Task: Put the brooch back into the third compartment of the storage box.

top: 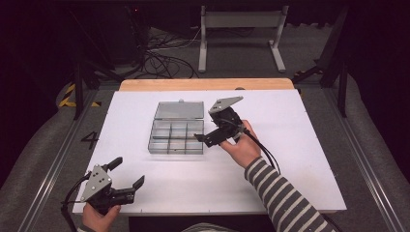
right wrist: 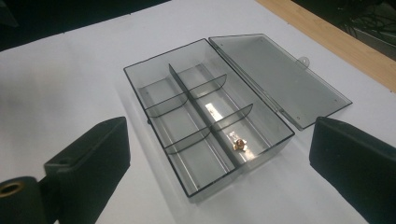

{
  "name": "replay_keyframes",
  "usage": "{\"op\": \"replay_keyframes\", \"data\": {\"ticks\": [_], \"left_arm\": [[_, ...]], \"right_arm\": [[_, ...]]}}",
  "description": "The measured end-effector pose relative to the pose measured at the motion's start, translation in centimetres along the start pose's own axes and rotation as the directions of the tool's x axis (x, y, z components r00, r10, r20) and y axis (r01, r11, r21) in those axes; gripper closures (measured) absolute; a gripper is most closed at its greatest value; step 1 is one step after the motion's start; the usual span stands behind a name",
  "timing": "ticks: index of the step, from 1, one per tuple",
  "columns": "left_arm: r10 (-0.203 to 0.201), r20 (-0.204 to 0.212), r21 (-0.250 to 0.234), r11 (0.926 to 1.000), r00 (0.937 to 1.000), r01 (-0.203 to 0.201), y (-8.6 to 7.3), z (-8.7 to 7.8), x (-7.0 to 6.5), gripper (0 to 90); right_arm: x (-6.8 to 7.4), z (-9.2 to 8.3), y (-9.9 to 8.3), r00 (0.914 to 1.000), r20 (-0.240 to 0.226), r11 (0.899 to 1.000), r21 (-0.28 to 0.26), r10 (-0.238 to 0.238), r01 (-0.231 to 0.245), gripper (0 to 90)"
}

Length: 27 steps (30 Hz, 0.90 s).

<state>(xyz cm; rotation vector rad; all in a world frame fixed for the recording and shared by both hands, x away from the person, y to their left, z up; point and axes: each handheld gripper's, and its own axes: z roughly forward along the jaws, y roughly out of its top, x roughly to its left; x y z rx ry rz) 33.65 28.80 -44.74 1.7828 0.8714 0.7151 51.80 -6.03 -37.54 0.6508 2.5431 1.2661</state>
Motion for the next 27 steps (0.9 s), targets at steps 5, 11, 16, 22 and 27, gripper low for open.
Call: {"op": "replay_keyframes", "data": {"ticks": [5, 11, 16, 22, 27], "left_arm": [[0.002, -0.001, 0.001, 1.0000, 1.0000, -0.002, 0.0, 0.0, -0.1, 8.0], [0.001, -0.001, -0.002, 1.0000, 1.0000, -0.001, 0.0, 0.0, 0.0, 8.0], [0.001, -0.002, -0.001, 1.0000, 1.0000, -0.001, 0.0, 0.0, -0.1, 8.0], [0.008, -0.006, 0.000, 1.0000, 1.0000, -0.008, 0.0, 0.1, -0.1, 8.0], [-0.002, -0.005, -0.003, 1.0000, 1.0000, 0.002, 0.0, 0.1, -0.1, 8.0]], "right_arm": [[-0.2, -1.5, -0.8, 1.0000, 0.003, 1.000, -0.024, 0.008, -0.008, 4.3], [-0.2, -3.3, -1.8, 0.9997, 0.023, 0.999, -0.044, -0.001, 0.002, 3.8], [-0.3, -5.0, -3.1, 0.9994, 0.034, 0.998, -0.065, 0.000, 0.002, 2.9], [-0.7, -7.1, -4.7, 0.9986, 0.051, 0.994, -0.111, 0.018, -0.012, 1.9], [-1.0, -8.5, -6.4, 0.9971, 0.066, 0.992, -0.126, 0.037, -0.028, 1.8]]}}
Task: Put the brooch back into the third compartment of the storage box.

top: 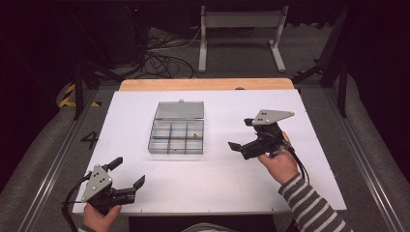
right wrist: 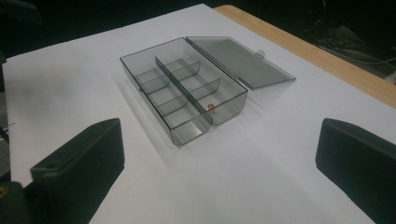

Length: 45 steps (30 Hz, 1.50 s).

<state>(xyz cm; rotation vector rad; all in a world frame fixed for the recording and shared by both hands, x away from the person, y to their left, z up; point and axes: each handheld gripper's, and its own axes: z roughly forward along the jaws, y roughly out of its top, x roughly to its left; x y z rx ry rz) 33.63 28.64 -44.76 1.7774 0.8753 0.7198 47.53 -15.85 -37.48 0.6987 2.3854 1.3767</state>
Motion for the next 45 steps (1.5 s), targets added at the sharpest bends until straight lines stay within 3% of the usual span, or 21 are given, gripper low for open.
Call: {"op": "replay_keyframes", "data": {"ticks": [13, 20, 26, 32, 38, 45], "left_arm": [[0.005, -0.002, 0.000, 1.0000, 1.0000, -0.005, 0.0, 0.0, 0.0, 7.9], [-0.001, 0.001, -0.002, 1.0000, 1.0000, 0.001, 0.0, 0.0, -0.1, 7.8], [-0.002, 0.002, -0.004, 1.0000, 1.0000, 0.002, 0.0, 0.1, -0.2, 7.5], [0.001, -0.002, -0.005, 1.0000, 1.0000, -0.001, 0.0, 0.1, -0.2, 7.5], [0.014, -0.009, -0.003, 0.9999, 0.9999, -0.015, 0.0, 0.1, -0.3, 6.8], [0.025, -0.015, -0.003, 0.9997, 0.9996, -0.025, 0.1, 0.1, -0.3, 6.5]], "right_arm": [[-0.9, -3.5, -4.3, 0.9970, 0.047, 0.997, -0.060, 0.061, -0.058, 0.6], [-1.3, -4.5, -6.8, 0.9944, 0.079, 0.996, -0.062, 0.070, -0.065, 0.5], [-1.2, -5.4, -9.0, 0.9929, 0.089, 0.992, -0.103, 0.080, -0.070, 0.5], [-1.3, -5.9, -11.7, 0.9878, 0.106, 0.991, -0.080, 0.115, -0.106, 0.5], [-1.0, -6.0, -14.2, 0.9858, 0.118, 0.992, -0.059, 0.119, -0.113, 0.6], [-0.7, -5.9, -14.8, 0.9855, 0.105, 0.991, -0.033, 0.133, -0.130, 0.6]]}}
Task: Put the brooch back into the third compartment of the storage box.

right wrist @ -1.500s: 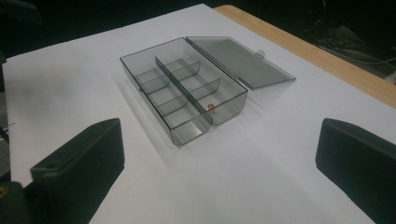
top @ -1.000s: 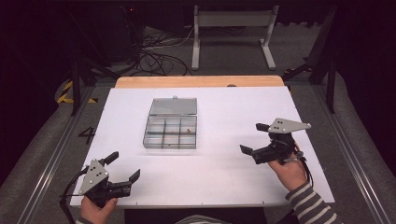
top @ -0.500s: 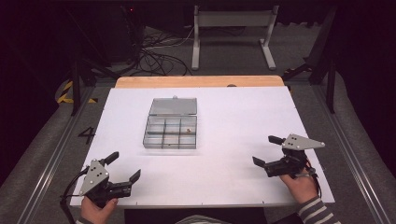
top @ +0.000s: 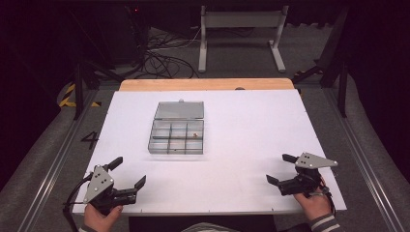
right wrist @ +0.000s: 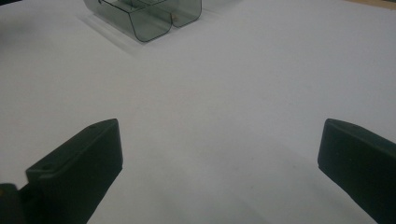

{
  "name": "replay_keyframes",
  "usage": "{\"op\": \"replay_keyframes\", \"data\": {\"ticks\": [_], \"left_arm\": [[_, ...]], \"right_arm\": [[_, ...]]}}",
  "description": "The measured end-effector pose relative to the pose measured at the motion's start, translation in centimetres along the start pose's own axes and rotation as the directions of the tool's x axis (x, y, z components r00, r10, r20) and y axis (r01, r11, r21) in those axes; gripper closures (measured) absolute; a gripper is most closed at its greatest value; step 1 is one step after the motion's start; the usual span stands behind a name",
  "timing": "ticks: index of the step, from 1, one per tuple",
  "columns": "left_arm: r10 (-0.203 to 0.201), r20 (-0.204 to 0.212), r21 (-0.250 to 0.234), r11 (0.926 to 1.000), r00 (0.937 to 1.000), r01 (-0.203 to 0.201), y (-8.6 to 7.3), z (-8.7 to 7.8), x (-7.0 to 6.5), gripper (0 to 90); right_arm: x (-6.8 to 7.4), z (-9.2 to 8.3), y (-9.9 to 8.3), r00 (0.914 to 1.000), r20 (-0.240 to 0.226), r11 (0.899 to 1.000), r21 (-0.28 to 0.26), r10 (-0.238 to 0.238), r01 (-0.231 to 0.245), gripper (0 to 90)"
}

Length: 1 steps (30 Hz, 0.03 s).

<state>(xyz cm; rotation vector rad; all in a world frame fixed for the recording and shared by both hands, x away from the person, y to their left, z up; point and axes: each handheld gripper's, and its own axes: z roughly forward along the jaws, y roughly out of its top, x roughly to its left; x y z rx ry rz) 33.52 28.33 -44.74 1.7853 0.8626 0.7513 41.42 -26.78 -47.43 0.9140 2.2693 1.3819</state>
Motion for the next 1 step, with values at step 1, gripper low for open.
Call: {"op": "replay_keyframes", "data": {"ticks": [1], "left_arm": [[0.000, 0.000, -0.003, 1.0000, 1.0000, 0.000, 0.01, 0.00, 0.03, 6.5]], "right_arm": [[0.01, -0.01, 0.02, 1.0000, -0.002, 1.000, -0.003, 0.003, -0.003, 0.6]]}}
